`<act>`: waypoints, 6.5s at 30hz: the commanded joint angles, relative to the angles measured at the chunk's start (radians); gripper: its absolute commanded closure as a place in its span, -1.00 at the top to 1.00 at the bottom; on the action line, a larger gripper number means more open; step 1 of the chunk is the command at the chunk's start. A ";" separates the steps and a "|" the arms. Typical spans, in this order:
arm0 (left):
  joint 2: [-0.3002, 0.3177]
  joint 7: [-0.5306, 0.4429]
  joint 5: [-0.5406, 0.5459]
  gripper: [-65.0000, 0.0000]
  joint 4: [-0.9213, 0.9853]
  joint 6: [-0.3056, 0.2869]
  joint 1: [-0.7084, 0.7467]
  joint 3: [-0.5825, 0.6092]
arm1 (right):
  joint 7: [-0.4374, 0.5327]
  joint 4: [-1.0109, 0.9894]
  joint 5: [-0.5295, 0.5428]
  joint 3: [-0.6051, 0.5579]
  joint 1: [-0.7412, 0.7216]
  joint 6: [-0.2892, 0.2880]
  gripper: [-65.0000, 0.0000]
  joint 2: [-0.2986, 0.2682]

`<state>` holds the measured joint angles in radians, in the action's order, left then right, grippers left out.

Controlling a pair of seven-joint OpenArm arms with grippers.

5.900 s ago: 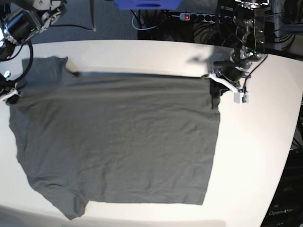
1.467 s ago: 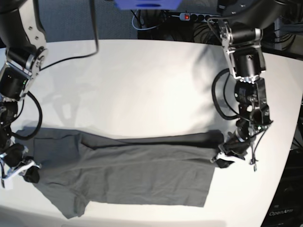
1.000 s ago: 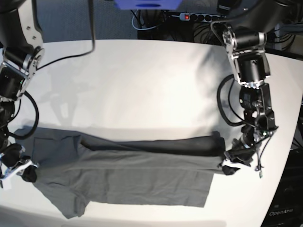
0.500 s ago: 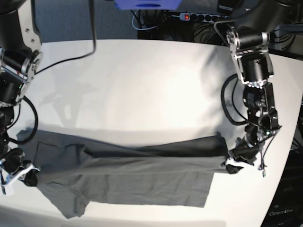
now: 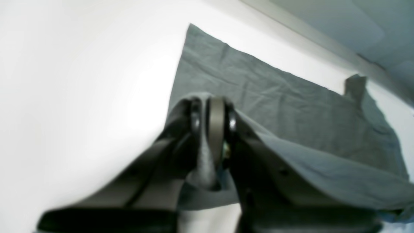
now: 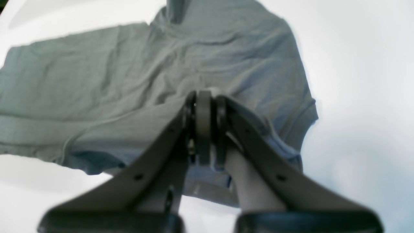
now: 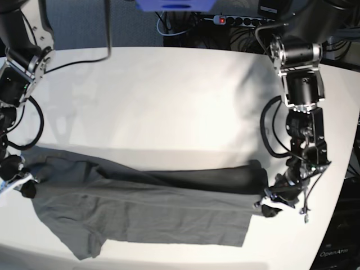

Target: Fold the T-shirt properly

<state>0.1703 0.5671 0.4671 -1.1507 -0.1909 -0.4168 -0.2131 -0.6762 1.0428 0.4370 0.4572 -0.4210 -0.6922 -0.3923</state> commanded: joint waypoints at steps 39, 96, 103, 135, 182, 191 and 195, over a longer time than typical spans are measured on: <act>0.001 -0.250 -0.235 -0.92 0.260 -0.014 -0.159 0.094 | 0.089 0.017 -0.063 0.045 -0.002 -0.006 -0.96 -0.020; -0.005 -0.293 -0.235 -0.92 0.258 -0.012 -0.118 0.093 | 0.234 -0.281 -0.223 -0.162 -0.229 -0.006 -0.96 0.000; -0.005 -0.292 -0.235 -0.92 0.251 -0.012 -0.104 0.093 | 0.223 -0.281 -0.223 -0.159 -0.243 -0.006 -0.96 -0.003; 0.001 -0.293 -0.235 -0.92 0.249 -0.011 -0.092 0.093 | 0.223 -0.281 -0.223 -0.156 -0.233 0.342 -0.84 0.025; -0.004 -0.286 -0.235 -0.75 0.093 -0.014 0.066 0.229 | 0.287 -0.281 -0.221 -0.162 -0.131 0.280 -0.75 0.039; -0.004 -0.295 -0.235 -0.77 0.153 -0.014 0.055 0.229 | 0.310 -0.282 -0.223 -0.163 -0.123 0.280 -0.75 0.057; -0.004 -0.293 -0.235 -0.77 0.146 -0.014 0.045 0.229 | 0.310 -0.282 -0.223 -0.163 -0.120 0.280 -0.75 0.057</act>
<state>0.1619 0.2977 0.2276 -0.9836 -0.2024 -0.3447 0.0177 -0.3916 0.7460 0.2073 0.2939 -0.5140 -0.4072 -0.3187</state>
